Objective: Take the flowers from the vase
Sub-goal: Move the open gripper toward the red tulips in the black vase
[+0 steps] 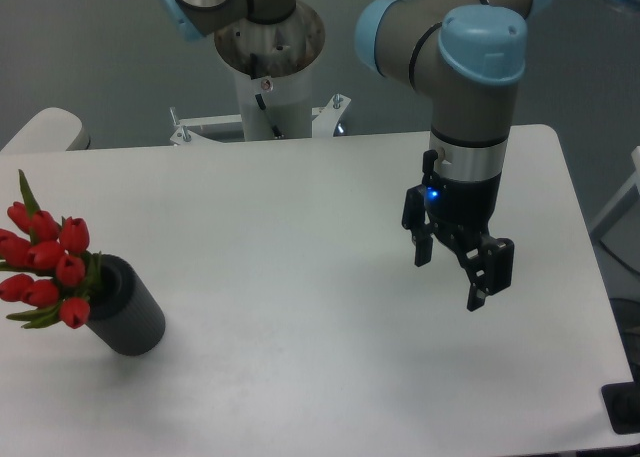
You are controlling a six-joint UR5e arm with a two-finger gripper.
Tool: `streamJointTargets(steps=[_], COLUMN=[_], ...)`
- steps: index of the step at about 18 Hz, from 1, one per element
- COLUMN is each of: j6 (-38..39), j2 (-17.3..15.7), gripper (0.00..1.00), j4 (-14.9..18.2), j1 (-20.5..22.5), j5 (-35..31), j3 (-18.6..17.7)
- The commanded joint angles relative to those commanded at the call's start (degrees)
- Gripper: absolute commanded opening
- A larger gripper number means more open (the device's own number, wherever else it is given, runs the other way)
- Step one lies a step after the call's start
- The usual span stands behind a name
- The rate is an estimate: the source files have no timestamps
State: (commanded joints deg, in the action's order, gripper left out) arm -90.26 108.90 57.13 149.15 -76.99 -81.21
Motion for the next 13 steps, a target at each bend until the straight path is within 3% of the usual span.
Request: streamJointTargets(steps=[5, 13], j6=[0.3, 5.9], j2=[-0.3, -3.8], gripper=[1.0, 1.0], j4=[0.1, 0.1], j1=[-0.2, -2.0], j5=[0.3, 2.3], j3=[-0.6, -6.8])
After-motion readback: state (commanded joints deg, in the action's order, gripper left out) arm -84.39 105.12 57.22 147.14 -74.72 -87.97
